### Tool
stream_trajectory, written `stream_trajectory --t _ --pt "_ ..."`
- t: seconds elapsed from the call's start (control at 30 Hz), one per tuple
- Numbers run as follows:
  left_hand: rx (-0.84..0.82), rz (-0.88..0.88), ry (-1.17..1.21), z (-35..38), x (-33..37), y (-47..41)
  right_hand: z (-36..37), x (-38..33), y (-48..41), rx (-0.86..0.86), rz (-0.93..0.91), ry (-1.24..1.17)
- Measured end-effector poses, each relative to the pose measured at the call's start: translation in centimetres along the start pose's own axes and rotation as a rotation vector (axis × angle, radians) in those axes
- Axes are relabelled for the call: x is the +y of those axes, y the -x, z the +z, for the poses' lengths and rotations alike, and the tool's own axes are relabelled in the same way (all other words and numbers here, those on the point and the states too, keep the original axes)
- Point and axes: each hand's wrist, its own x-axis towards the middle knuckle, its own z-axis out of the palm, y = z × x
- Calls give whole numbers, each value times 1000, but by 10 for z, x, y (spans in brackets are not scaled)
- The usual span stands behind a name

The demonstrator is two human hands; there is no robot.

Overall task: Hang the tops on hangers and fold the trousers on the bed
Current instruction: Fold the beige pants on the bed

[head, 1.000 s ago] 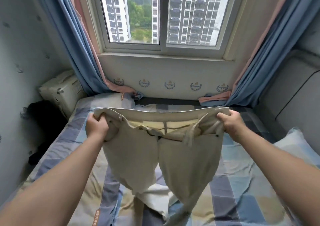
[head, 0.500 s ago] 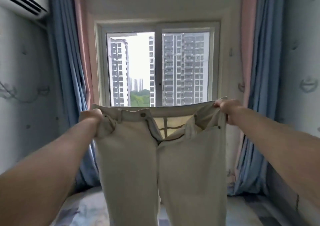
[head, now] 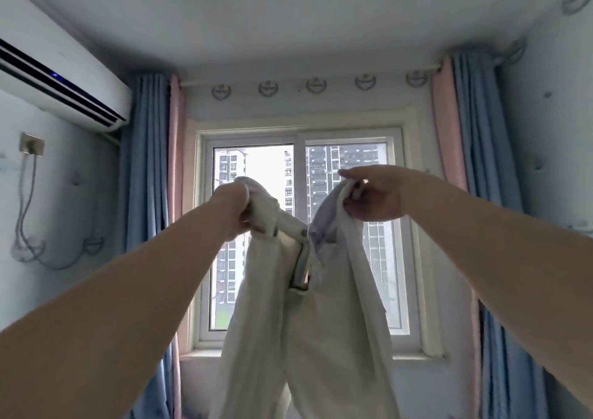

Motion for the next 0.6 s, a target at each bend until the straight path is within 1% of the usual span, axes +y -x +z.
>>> stream_trajectory --t 0.03,0.1,0.23,0.33,0.43,0.5,0.6 --pt "-68 9 17 6 0 4 8 -3 2 -61 2 -27" --pt "-168 29 -8 15 -1 12 21 -8 5 -117 13 -38" --pt "-232 93 -105 31 -3 25 38 -12 10 -184 5 116" --pt "-305 126 -131 36 -7 34 48 -14 12 -176 5 211" --pt "-359 86 -54 38 -14 42 55 -13 11 -124 -27 296" --pt "-371 107 -54 42 -21 45 59 -12 10 -115 -40 267" --pt "-264 158 -124 53 -35 53 64 -11 8 -110 -51 240"
